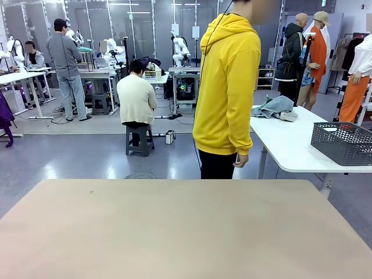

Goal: Fold the towels and place them in the basket.
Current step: When a person lays out a Towel with hook on the table, fold it in half twice.

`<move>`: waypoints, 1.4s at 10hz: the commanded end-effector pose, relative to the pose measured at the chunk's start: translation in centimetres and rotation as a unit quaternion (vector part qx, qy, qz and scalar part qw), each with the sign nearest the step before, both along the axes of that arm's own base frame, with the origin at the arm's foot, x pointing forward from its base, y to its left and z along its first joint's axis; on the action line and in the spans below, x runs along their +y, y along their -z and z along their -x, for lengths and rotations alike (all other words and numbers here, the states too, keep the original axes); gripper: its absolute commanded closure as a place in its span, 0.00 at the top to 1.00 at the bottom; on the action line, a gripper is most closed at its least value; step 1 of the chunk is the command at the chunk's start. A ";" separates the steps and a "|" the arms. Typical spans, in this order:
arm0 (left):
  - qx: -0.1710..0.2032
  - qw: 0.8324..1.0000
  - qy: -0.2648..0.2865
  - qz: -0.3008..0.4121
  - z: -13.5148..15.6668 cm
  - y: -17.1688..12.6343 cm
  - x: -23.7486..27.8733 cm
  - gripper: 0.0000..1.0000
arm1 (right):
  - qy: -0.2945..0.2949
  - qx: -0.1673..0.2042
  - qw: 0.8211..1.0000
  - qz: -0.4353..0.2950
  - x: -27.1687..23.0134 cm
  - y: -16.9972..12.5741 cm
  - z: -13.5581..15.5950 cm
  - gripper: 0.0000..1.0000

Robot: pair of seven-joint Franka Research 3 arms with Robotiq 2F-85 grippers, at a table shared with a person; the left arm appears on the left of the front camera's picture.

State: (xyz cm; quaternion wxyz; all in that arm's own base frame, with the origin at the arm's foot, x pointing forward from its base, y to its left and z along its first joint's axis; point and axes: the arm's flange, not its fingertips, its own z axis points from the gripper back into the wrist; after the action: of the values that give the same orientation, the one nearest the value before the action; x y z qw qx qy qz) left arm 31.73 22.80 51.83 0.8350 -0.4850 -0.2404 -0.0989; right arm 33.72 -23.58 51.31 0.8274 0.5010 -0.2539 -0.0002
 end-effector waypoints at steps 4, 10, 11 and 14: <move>-0.002 1.000 0.003 0.001 0.1 0.0 0.0 1.00 | -0.002 -0.003 1.000 -0.004 0.0 -0.1 0.0 1.00; -0.002 1.000 0.003 0.001 0.1 0.0 0.0 1.00 | -0.002 -0.003 1.000 -0.004 0.0 -0.1 0.0 1.00; -0.002 1.000 0.003 0.001 0.1 0.0 0.0 1.00 | -0.002 -0.003 1.000 -0.004 0.0 -0.1 0.0 1.00; -0.002 1.000 0.003 0.001 0.1 0.0 0.0 1.00 | -0.002 -0.003 1.000 -0.004 0.0 -0.1 0.0 1.00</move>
State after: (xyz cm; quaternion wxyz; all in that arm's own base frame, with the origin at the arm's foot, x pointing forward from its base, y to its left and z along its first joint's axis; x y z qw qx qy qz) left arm 31.73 22.80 51.83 0.8350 -0.4850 -0.2404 -0.0989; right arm 33.72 -23.58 51.31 0.8274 0.5010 -0.2539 -0.0002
